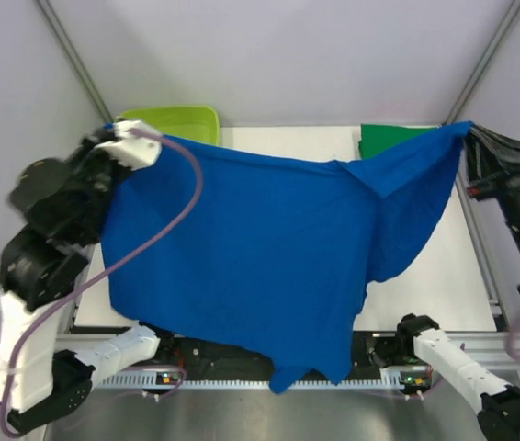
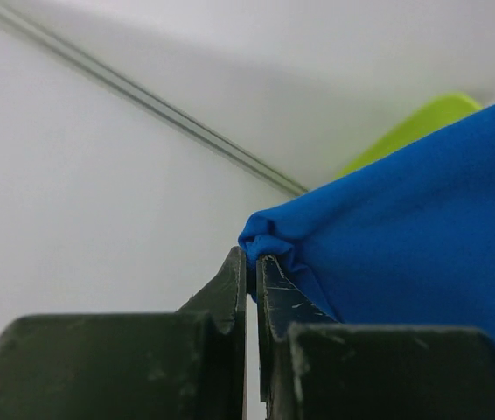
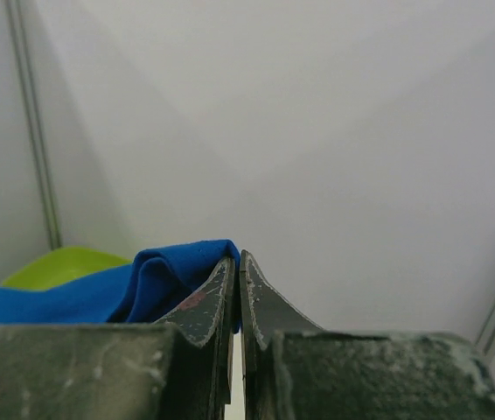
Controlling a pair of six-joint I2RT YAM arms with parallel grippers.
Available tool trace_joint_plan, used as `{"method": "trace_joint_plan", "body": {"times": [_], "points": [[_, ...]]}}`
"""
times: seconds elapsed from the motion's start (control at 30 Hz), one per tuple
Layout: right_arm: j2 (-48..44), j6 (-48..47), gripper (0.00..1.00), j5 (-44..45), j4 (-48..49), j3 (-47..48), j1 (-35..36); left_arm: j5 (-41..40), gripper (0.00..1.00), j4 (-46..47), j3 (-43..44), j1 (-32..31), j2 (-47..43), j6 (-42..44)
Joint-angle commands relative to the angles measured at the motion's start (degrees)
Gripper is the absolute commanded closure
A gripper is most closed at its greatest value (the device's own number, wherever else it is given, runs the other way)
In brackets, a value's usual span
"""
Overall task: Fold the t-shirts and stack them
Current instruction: Flatten out the tshirt
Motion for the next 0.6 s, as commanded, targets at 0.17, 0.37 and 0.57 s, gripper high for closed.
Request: {"method": "trace_joint_plan", "body": {"times": [0.17, 0.37, 0.57], "points": [[17.6, -9.6, 1.00, 12.1, 4.5, -13.2, -2.7, 19.1, 1.00, 10.1, -20.8, 18.4, 14.1, -6.4], [21.5, -7.0, 1.00, -4.4, 13.8, -31.1, -4.2, 34.7, 1.00, 19.7, -40.3, 19.4, 14.6, -3.1], [18.8, -1.5, 1.00, -3.0, 14.2, -43.7, -4.1, 38.9, 1.00, 24.7, -52.0, 21.8, 17.2, 5.6]]}}
